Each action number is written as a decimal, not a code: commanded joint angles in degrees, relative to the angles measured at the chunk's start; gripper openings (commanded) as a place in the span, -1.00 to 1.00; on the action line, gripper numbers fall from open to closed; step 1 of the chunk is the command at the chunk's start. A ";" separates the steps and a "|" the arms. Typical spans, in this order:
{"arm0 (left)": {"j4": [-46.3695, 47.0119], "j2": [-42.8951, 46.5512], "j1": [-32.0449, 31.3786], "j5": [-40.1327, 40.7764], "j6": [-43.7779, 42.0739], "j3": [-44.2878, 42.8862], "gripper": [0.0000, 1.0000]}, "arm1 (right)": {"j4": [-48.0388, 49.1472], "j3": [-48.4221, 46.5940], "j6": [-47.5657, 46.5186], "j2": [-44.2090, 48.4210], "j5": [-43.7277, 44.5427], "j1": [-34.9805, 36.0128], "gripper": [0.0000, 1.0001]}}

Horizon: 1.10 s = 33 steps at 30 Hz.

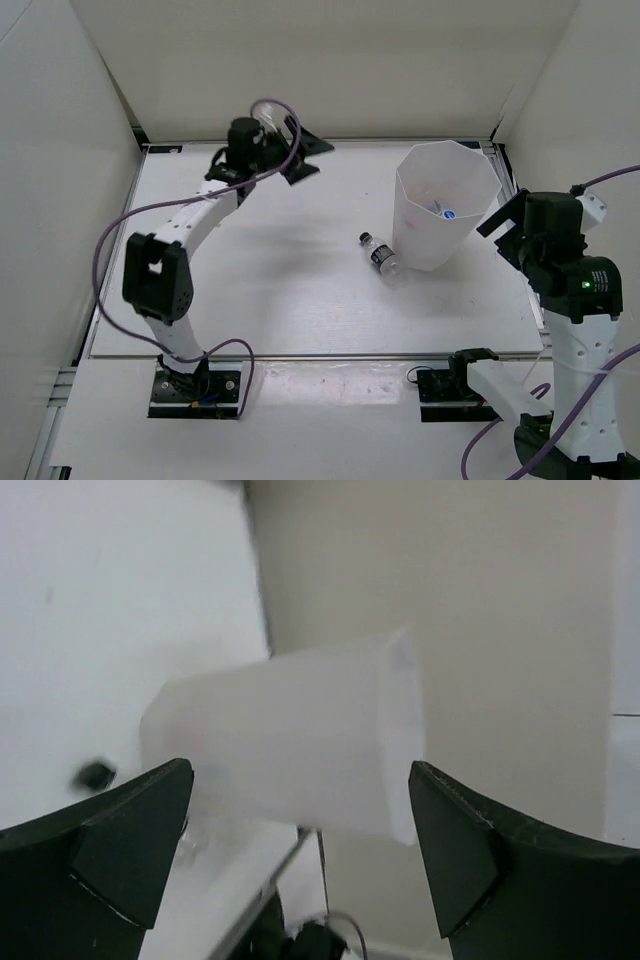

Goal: Put the plastic bottles in the bin

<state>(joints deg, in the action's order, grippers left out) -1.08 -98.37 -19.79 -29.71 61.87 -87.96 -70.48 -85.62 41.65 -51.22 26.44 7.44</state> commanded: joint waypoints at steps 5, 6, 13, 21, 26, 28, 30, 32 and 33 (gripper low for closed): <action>-3.49 -11.66 -5.16 -11.78 6.69 9.03 1.00 | 1.13 3.36 2.56 0.25 -3.49 -0.32 1.00; -3.49 -12.45 -6.47 -11.77 5.82 9.04 1.00 | 1.13 3.36 2.56 0.25 -3.50 -0.32 1.00; -3.49 -22.47 -11.14 -14.14 7.04 4.30 1.00 | 1.13 2.83 0.81 -0.28 -2.97 -0.32 1.00; -3.49 -29.51 -12.99 -14.76 8.88 -2.20 1.00 | 1.13 2.30 -1.39 -0.28 -1.74 -0.32 1.00; -3.49 -32.50 -13.52 -14.76 9.50 -4.05 1.00 | 0.61 2.30 -2.62 -1.34 -1.21 -0.32 1.00; -3.49 -34.25 -14.13 -14.76 9.50 -5.37 1.00 | 0.60 2.30 -2.62 -2.04 -1.21 -0.32 1.00; -3.49 -35.48 -14.74 -14.76 9.50 -6.69 1.00 | 0.60 2.30 -2.62 -2.57 -1.21 -0.32 1.00; -3.49 -38.28 -14.75 -15.46 10.02 -9.85 1.00 | 0.60 2.30 -2.62 -2.57 -1.21 -0.32 1.00; -3.49 -39.26 -15.27 -16.42 10.03 -11.16 1.00 | 0.60 2.30 -2.62 -2.57 -1.21 -0.32 1.00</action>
<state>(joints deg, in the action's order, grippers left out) -4.84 -135.63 -33.65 -44.12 71.44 -95.20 -70.59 -82.28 40.07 -54.06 24.08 7.44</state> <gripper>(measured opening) 0.997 0.998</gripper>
